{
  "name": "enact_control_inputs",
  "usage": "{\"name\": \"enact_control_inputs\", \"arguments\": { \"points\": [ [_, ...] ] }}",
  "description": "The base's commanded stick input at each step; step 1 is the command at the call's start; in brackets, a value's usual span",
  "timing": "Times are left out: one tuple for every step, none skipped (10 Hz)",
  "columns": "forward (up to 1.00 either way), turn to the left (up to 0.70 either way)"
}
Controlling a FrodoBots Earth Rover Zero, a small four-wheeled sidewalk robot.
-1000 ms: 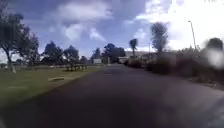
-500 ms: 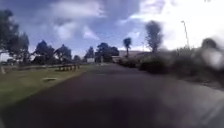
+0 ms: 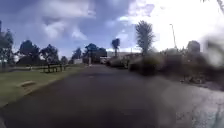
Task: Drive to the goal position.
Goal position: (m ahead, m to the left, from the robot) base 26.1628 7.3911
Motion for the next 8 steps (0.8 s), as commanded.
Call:
{"name": "enact_control_inputs", "arguments": {
  "points": [
    [0.70, 0.00],
    [0.70, 0.00],
    [0.70, 0.00],
    [0.70, 0.00],
    [0.70, 0.00],
    [0.70, 0.00],
    [0.70, 0.00],
    [0.70, 0.00]
  ]
}}
